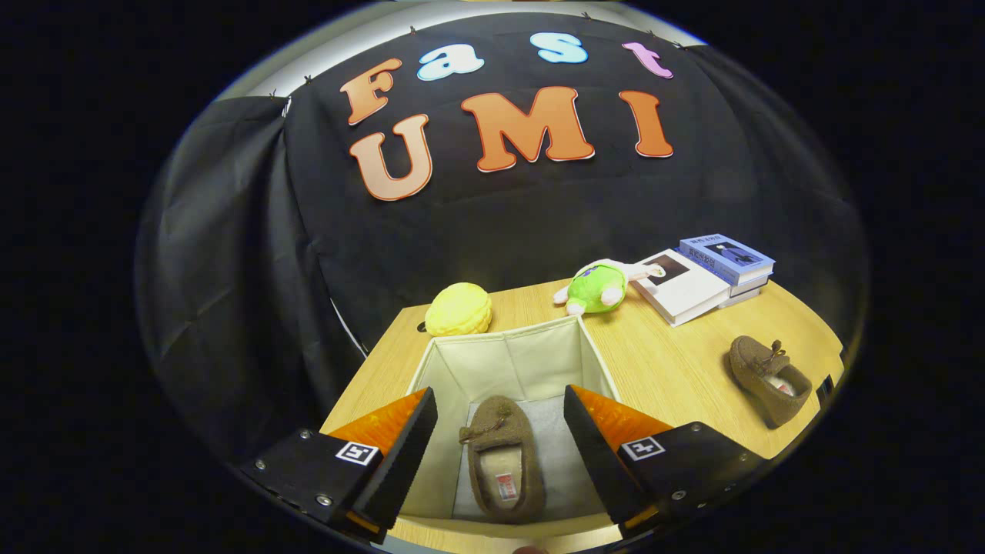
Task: Open the storage box then place both shoes into the box .Put the left shoe in first, then the right shoe, with the right side of both shoes facing outward in a uniform manner.
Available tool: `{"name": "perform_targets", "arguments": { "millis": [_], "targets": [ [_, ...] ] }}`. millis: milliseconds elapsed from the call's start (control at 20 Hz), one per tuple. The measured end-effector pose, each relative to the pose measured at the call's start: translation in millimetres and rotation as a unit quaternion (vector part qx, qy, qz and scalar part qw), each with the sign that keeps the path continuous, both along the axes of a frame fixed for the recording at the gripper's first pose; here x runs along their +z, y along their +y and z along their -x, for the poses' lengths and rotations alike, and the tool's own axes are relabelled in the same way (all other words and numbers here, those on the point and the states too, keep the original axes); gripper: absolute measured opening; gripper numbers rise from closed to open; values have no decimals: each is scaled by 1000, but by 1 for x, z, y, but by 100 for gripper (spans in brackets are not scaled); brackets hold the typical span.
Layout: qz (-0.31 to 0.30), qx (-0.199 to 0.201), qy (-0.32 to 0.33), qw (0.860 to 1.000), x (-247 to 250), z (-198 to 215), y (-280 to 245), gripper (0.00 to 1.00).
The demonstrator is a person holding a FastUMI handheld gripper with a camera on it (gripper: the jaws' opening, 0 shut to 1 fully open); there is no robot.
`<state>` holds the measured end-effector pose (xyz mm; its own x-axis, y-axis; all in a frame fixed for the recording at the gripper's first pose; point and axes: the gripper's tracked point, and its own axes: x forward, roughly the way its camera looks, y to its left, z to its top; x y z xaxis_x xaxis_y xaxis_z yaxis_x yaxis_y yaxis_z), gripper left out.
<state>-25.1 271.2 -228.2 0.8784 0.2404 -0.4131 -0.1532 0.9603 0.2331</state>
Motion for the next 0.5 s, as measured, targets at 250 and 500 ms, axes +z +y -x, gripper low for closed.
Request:
{"name": "perform_targets", "arguments": {
  "millis": [250,500],
  "targets": [
    [2,-25,-20,999,12,-3,-61,98],
    [18,-59,-26,998,8,-11,-136,99]
  ]
}}
